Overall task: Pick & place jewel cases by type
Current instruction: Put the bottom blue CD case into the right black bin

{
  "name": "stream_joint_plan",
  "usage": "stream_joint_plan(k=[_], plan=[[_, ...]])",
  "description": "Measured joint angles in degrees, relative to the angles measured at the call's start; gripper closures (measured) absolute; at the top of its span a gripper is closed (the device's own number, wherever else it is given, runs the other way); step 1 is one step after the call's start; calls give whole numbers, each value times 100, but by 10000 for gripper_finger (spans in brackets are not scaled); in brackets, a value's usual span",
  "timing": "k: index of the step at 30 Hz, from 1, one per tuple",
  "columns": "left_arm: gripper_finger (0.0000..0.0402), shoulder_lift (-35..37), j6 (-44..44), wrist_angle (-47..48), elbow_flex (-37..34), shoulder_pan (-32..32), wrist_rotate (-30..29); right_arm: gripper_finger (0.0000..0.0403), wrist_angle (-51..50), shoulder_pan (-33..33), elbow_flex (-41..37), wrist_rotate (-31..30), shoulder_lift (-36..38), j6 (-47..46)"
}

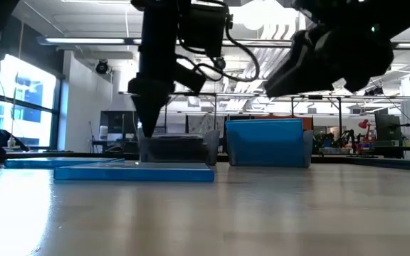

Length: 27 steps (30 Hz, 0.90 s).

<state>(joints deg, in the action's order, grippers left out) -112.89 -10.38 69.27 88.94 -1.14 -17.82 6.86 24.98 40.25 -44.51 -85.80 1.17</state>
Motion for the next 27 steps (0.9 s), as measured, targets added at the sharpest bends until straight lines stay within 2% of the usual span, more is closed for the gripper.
stream_joint_plan(k=[6, 12, 16, 18, 21, 24, 27], plan=[[278, 27, -40, -42, -699, 4, 261, 206, 159, -77, -2, 1093, -2, -130], [282, 46, 157, -788, -1129, 2, 637, 206, 1159, -216, -2, 2075, -96, -99], [282, 221, 526, -926, -1130, 18, 728, 206, 2039, -301, 0, 2763, -613, 269], [282, 456, 567, -960, -1130, 88, 975, 206, 2521, -325, -2, 2862, -1035, 449], [282, 802, 553, -1337, -1247, 245, 1349, 206, 3097, -333, 51, 2685, -1708, 915], [282, 978, 319, -1898, -1532, 413, 1638, 206, 3173, -327, 392, 2394, -2293, 1359], [282, 997, 30, -2187, -1887, 511, 1732, 206, 3016, -285, 975, 2384, -2781, 1522]])
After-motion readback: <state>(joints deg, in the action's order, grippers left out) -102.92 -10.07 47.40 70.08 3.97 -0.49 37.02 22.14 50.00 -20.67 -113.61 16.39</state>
